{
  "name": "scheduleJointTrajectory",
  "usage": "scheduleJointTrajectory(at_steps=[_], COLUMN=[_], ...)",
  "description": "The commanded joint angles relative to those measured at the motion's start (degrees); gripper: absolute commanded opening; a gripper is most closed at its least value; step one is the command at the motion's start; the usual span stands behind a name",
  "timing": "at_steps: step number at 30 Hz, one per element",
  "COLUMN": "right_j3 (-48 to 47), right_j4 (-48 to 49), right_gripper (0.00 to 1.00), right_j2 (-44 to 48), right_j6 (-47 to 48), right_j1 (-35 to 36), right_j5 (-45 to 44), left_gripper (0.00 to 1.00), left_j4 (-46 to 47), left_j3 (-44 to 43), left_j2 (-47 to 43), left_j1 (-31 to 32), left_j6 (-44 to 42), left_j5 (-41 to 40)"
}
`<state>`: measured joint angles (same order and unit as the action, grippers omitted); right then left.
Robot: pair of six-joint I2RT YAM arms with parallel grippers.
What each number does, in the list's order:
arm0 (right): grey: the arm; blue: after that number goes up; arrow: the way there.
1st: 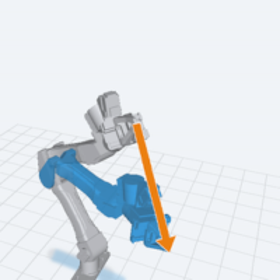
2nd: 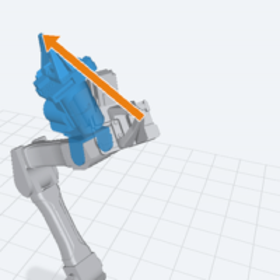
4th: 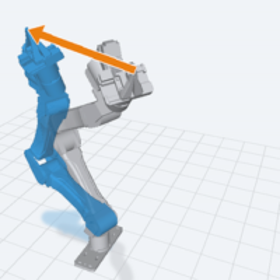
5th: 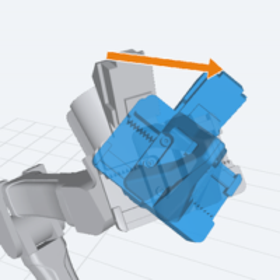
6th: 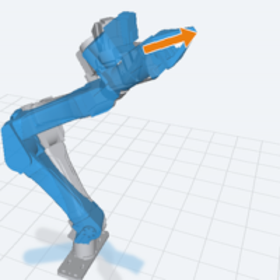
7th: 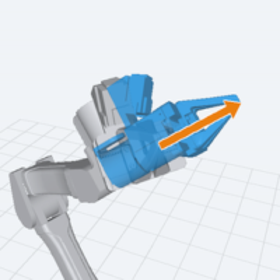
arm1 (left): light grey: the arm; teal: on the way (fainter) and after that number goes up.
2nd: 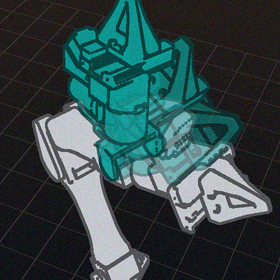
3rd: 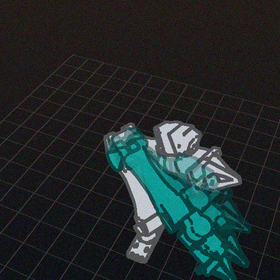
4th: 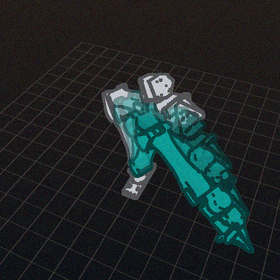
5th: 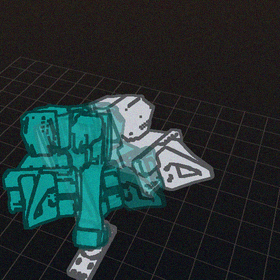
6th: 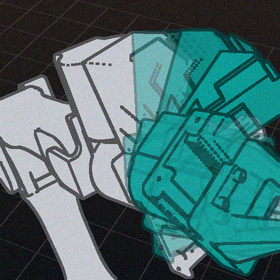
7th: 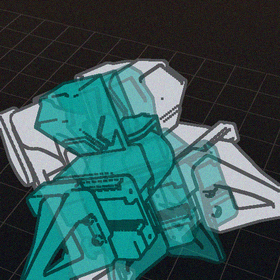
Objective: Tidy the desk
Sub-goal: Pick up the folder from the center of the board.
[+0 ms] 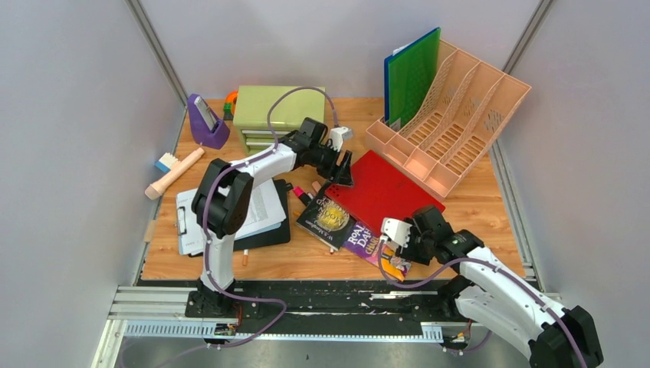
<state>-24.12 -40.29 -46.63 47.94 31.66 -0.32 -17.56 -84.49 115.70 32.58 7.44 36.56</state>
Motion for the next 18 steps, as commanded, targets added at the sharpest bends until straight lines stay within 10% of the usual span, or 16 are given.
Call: scheduleJointTrajectory(at_steps=[1,18], right_j3=[-1.64,0.57], right_j4=[13.07,17.39], right_gripper=[0.58,0.59], right_j2=[-1.44,-2.05], right_j6=[-0.21,-1.16], right_j1=[0.01,-0.02], right_j5=[3.79,3.41], left_gripper=[0.75,0.89], left_j4=[-6.5,-3.2], left_j3=[1.73,7.01], left_j2=[-5.02,-2.81], left_j1=[1.37,-2.77], left_j6=[1.0,10.47], left_j5=[9.03,14.26])
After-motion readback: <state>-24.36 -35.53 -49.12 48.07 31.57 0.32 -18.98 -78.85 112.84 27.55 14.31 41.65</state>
